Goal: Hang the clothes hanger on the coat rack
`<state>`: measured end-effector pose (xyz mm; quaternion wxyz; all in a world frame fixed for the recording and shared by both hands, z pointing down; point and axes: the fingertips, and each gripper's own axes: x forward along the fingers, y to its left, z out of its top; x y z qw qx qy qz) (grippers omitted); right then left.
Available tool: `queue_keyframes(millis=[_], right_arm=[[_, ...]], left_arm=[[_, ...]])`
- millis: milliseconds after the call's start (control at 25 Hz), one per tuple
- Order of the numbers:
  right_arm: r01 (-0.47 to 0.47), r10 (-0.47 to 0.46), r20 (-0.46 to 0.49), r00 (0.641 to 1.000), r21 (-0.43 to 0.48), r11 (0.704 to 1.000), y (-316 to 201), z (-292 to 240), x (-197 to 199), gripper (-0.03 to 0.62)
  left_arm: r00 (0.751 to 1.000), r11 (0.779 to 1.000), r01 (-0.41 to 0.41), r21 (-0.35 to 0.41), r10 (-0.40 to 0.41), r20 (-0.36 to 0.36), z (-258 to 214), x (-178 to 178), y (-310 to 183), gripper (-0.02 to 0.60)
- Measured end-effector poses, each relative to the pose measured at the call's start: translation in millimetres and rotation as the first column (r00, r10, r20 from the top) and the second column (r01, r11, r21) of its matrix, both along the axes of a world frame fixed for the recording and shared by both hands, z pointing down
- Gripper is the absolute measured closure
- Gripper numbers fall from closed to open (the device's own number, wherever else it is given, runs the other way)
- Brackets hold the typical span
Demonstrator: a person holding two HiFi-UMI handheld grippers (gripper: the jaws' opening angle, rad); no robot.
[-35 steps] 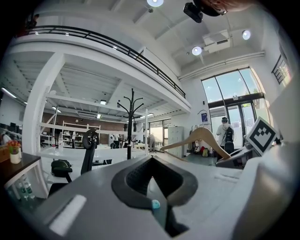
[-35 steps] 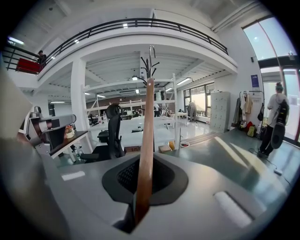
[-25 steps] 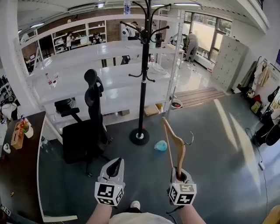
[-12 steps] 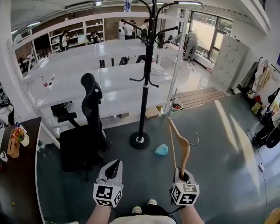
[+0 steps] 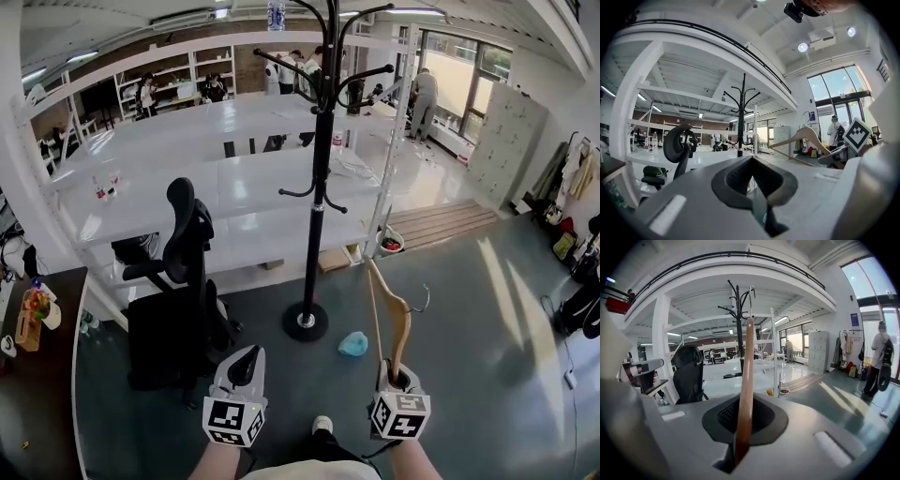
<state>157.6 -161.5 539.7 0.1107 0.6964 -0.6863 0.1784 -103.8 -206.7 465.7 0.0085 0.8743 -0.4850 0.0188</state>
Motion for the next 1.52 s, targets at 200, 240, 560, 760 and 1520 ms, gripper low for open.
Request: queue_keyframes(millis=[200,240,560,760,1520], right_arm=[[0.024,-0.024,0.004,1.0,0.009,1.0,-68,2,31,0.566],[0.028,-0.028,0.004,1.0,0.011,1.0,-81,1,37,0.566],[0.08,-0.08,-0.004,0.997,0.03,0.996,-158,-14,74,0.567],[0.084,-0.083,-0.006,0.997,0.034,0.996,-207,-19,80,0.566],[0.06,-0.053,-0.058,0.997,0.128,0.99,-399,-106,70,0.566]], left_arm=[[1.0,1.0,0.025,0.014,-0.025,-0.002,0,30,-63,0.581],[1.0,0.999,0.029,0.016,-0.029,-0.001,-1,36,-75,0.581],[0.998,0.998,0.054,0.025,-0.054,0.02,-10,78,-137,0.581],[0.998,0.998,0.051,0.028,-0.052,0.03,-16,86,-180,0.581],[0.999,0.997,-0.014,0.074,0.012,0.033,-29,67,-349,0.581]])
